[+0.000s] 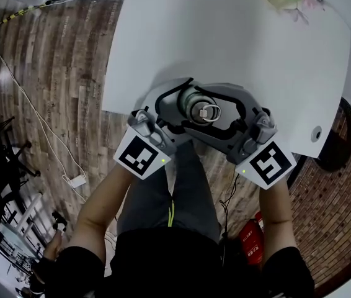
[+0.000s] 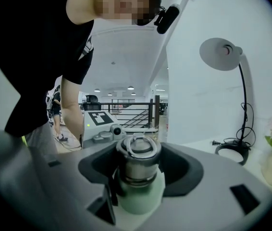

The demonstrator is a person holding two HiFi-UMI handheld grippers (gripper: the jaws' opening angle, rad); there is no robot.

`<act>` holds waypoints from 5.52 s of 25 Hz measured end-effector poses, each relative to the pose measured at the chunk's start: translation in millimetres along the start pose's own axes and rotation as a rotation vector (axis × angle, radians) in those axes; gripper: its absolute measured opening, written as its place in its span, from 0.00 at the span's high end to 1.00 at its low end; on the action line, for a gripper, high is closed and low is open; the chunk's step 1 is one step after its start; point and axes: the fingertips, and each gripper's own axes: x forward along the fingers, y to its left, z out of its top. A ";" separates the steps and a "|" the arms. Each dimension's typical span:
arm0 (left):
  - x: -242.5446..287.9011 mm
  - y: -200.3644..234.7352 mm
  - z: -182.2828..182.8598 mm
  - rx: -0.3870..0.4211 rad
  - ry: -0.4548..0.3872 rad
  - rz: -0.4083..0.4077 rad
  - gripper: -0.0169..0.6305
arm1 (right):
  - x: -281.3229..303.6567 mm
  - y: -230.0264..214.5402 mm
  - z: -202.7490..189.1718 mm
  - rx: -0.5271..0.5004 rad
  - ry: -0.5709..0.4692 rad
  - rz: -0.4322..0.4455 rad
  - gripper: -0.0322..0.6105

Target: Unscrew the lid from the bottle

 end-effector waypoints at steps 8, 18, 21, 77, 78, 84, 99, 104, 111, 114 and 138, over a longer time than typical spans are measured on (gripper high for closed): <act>-0.1 2.7 3.4 -0.016 -0.027 -0.006 0.42 | -6.7 -2.1 10.2 0.042 -0.013 -0.036 0.53; 0.0 1.6 -2.8 -0.084 0.024 -0.010 0.42 | -31.5 -10.7 30.1 0.232 -0.041 -0.216 0.53; -1.1 0.8 -7.9 -0.044 0.054 -0.025 0.42 | -34.9 -8.3 36.7 0.257 -0.050 -0.241 0.53; -128.4 15.1 178.9 0.040 -0.005 0.372 0.93 | -233.0 -18.7 115.5 0.244 -0.098 -0.881 0.53; -133.0 16.9 183.0 0.033 -0.017 0.389 0.93 | -238.0 -19.0 115.5 0.243 -0.098 -0.895 0.53; -154.1 17.2 202.7 0.037 -0.051 0.452 0.94 | -258.8 -19.5 114.2 0.252 -0.079 -0.942 0.53; -166.7 18.1 228.4 0.067 -0.115 0.516 0.94 | -261.1 -26.1 126.0 0.260 -0.098 -0.977 0.53; -160.0 16.9 221.8 0.062 -0.112 0.501 0.94 | -250.4 -22.5 123.2 0.250 -0.079 -0.985 0.53; -162.9 15.5 219.5 0.063 -0.107 0.499 0.94 | -242.6 -18.8 128.3 0.234 -0.087 -0.984 0.53; -165.3 17.2 219.8 0.063 -0.106 0.500 0.94 | -243.7 -19.4 129.4 0.228 -0.089 -0.997 0.53; -194.4 10.5 213.8 0.055 -0.102 0.477 0.94 | -227.5 9.9 140.4 0.207 -0.089 -1.033 0.53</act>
